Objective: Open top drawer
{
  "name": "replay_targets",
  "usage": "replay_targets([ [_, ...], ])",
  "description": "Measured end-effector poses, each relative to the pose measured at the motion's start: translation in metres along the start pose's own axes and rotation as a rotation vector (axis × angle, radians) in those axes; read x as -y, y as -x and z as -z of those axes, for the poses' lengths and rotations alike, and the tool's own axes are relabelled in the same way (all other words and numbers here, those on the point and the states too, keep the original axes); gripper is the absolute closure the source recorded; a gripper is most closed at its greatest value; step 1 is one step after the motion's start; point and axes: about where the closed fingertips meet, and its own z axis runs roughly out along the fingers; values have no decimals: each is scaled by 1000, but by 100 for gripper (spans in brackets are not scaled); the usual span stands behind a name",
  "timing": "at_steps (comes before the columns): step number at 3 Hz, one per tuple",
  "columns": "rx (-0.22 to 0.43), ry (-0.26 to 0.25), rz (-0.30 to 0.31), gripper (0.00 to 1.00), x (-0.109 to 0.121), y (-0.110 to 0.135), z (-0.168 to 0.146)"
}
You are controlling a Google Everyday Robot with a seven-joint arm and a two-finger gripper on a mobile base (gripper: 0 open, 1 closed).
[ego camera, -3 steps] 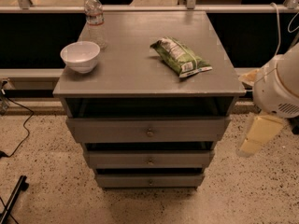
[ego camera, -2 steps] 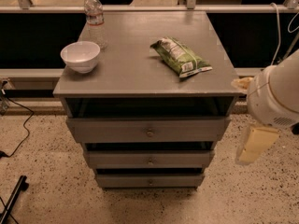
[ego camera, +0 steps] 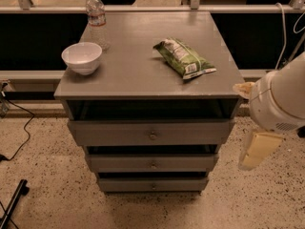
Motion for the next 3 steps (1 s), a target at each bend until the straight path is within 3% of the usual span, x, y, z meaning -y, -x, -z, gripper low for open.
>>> replay_targets([
  [1, 23, -6, 15, 0, -1, 10, -18],
  [2, 49, -34, 99, 0, -14, 23, -48],
  [3, 61, -78, 108, 0, -6, 26, -54],
])
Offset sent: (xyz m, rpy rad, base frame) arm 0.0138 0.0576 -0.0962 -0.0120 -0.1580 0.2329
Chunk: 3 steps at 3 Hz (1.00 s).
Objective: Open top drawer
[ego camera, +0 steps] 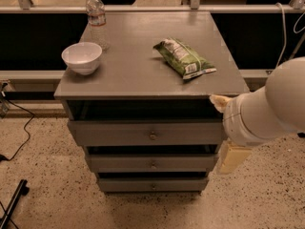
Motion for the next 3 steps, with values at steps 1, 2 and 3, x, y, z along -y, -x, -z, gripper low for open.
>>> replay_targets([
  [1, 0, 1, 0, 0, 0, 0, 0],
  [2, 34, -15, 2, 0, 0, -1, -16],
  [3, 110, -52, 11, 0, -18, -6, -52],
])
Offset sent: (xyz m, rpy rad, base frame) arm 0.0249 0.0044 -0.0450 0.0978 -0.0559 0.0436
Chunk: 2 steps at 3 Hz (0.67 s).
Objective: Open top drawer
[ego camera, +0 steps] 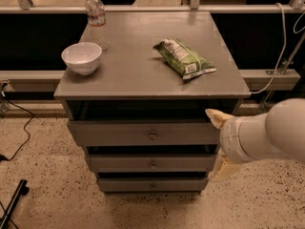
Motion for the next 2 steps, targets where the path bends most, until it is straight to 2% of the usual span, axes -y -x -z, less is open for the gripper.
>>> replay_targets([
  [1, 74, -68, 30, 0, -3, -5, -29],
  [2, 114, -104, 105, 0, 1, -1, -50],
])
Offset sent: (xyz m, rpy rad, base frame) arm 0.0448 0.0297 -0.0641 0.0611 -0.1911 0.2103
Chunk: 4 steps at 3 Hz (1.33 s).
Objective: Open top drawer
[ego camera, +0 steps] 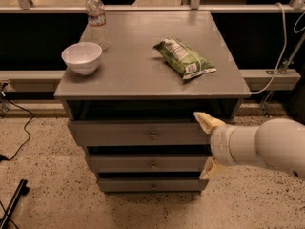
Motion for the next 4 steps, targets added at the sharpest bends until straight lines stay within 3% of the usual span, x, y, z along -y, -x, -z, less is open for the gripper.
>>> replay_targets([
  [2, 83, 43, 64, 0, 9, 1, -57],
  [3, 89, 104, 61, 0, 11, -11, -84],
  [4, 52, 150, 35, 0, 18, -28, -103],
])
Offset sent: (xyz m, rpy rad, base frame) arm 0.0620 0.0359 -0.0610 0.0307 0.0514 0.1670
